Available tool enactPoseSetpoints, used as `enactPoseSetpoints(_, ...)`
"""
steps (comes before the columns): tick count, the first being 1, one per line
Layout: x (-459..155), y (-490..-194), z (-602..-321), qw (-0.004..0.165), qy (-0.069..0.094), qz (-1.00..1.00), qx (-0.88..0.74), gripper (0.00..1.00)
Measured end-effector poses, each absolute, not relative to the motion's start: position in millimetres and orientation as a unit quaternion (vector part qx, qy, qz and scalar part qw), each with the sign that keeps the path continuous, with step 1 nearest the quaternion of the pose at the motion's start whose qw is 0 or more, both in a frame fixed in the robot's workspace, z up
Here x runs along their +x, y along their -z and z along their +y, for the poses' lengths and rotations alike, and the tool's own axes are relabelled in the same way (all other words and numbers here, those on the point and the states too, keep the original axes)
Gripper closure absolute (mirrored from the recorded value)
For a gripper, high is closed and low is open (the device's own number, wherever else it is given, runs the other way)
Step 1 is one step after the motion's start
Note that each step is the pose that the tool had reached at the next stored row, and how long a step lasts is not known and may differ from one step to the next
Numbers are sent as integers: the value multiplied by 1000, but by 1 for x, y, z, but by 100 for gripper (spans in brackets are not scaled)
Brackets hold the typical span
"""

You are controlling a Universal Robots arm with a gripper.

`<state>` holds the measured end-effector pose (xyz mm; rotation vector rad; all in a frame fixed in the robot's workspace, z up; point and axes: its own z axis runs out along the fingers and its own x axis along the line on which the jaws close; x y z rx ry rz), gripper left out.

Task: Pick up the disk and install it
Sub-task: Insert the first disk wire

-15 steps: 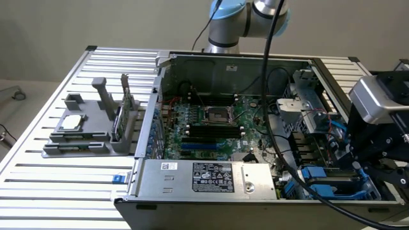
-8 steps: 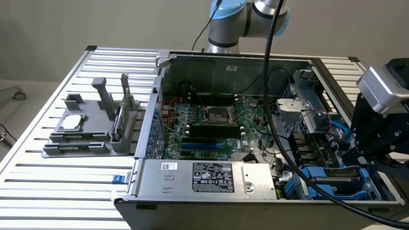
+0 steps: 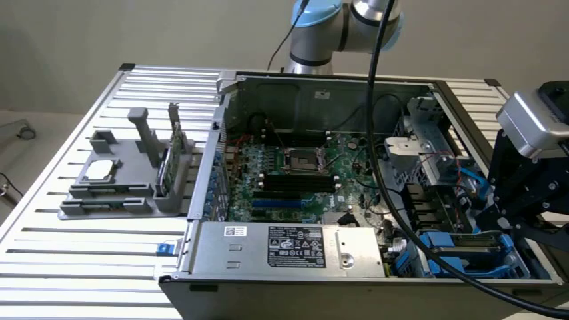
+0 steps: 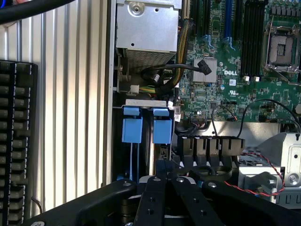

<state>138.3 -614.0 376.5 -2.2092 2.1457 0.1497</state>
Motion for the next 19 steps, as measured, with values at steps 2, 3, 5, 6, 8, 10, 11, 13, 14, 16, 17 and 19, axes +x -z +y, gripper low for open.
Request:
enactPoseSetpoints(2,138,-377,-614,29,-49,696,-716,89)
enactPoseSetpoints(3,138,-376,-614,29,-49,696,-716,89)
enactPoseSetpoints(5,138,-377,-614,29,-48,696,-716,89)
enactPoseSetpoints(6,137,-376,-614,29,-48,696,-716,89)
enactPoseSetpoints(8,137,-376,-614,29,-48,705,-707,89)
enactPoseSetpoints(10,137,-375,-614,30,-47,714,-698,89)
enactPoseSetpoints(11,137,-375,-614,31,-47,718,-693,89)
enactPoseSetpoints(13,137,-374,-614,31,-46,728,-683,89)
enactPoseSetpoints(14,137,-374,-614,32,-46,734,-677,89)
enactPoseSetpoints(16,137,-373,-614,33,-45,746,-663,89)
enactPoseSetpoints(17,137,-372,-614,33,-45,752,-656,89)
enactPoseSetpoints(19,137,-372,-614,34,-45,764,-643,89)
